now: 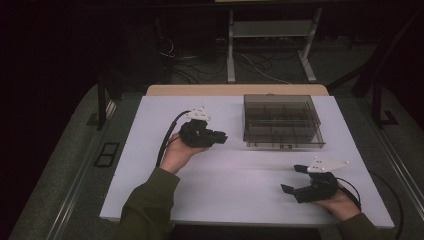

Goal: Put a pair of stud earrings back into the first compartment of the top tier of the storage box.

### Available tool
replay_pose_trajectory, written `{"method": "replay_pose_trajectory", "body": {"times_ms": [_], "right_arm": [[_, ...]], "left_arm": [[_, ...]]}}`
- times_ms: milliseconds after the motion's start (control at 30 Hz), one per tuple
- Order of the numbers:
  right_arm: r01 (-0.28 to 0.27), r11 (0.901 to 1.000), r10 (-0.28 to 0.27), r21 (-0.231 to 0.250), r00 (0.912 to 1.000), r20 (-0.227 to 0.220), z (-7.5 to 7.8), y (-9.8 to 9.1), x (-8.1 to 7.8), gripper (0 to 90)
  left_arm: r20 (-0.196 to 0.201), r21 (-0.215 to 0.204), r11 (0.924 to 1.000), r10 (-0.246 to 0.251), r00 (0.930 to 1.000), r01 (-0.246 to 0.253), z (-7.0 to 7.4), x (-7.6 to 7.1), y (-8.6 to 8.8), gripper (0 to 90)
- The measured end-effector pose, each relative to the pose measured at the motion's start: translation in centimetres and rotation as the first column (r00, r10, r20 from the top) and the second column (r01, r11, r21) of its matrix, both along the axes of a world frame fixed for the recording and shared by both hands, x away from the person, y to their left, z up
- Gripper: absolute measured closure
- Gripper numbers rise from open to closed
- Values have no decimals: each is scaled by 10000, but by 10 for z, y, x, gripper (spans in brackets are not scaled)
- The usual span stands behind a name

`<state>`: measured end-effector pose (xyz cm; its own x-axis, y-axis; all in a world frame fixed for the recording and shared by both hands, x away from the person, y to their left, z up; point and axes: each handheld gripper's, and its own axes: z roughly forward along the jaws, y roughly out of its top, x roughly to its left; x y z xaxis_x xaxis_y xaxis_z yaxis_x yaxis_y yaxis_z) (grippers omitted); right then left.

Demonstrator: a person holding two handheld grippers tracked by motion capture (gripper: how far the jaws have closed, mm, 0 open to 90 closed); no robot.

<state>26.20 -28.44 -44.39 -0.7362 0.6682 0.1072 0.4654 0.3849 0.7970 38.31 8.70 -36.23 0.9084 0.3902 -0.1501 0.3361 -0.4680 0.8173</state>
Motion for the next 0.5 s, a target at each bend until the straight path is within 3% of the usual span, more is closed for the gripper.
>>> {"method": "replay_pose_trajectory", "body": {"times_ms": [500], "right_arm": [[30, 10000, -30, 14, 10000, 37, -1, 1, 0, 117]], "left_arm": [[134, -271, 9990, -347, 9993, 351, 8, 5, -25, 784]]}}
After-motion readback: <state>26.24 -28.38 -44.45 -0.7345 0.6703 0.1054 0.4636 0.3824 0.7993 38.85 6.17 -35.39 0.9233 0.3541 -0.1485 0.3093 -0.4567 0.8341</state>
